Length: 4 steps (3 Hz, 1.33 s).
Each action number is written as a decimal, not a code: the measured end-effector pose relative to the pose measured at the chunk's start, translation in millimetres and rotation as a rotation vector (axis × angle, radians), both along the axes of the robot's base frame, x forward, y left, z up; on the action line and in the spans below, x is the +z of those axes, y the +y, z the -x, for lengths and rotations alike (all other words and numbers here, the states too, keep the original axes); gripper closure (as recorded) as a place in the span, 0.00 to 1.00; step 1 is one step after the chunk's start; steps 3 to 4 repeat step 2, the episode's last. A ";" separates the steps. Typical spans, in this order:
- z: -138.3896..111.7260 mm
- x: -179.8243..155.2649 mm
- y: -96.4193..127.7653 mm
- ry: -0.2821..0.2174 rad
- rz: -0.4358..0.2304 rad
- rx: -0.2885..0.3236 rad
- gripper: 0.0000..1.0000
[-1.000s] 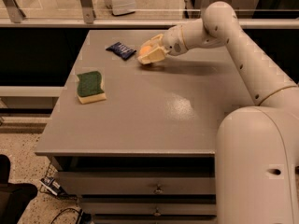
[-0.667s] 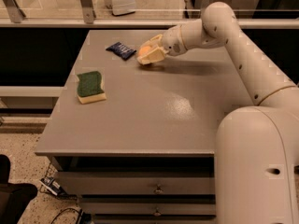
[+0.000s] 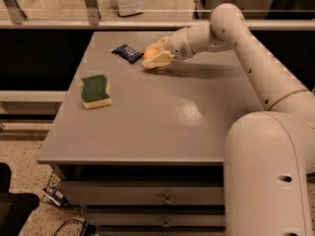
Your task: Move orange near rxbar blueberry
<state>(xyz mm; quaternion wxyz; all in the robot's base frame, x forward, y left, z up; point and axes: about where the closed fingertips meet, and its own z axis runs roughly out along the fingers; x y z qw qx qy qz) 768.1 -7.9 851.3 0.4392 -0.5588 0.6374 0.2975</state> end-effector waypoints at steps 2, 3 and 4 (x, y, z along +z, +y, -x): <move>0.0 -1.9 3.6 0.003 -0.001 0.005 0.00; 0.0 -1.9 3.6 0.003 -0.001 0.005 0.00; 0.0 -1.9 3.6 0.003 -0.001 0.005 0.00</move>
Offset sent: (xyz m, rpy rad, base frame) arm 0.0000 0.0027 -0.0014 0.0004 0.0023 0.0038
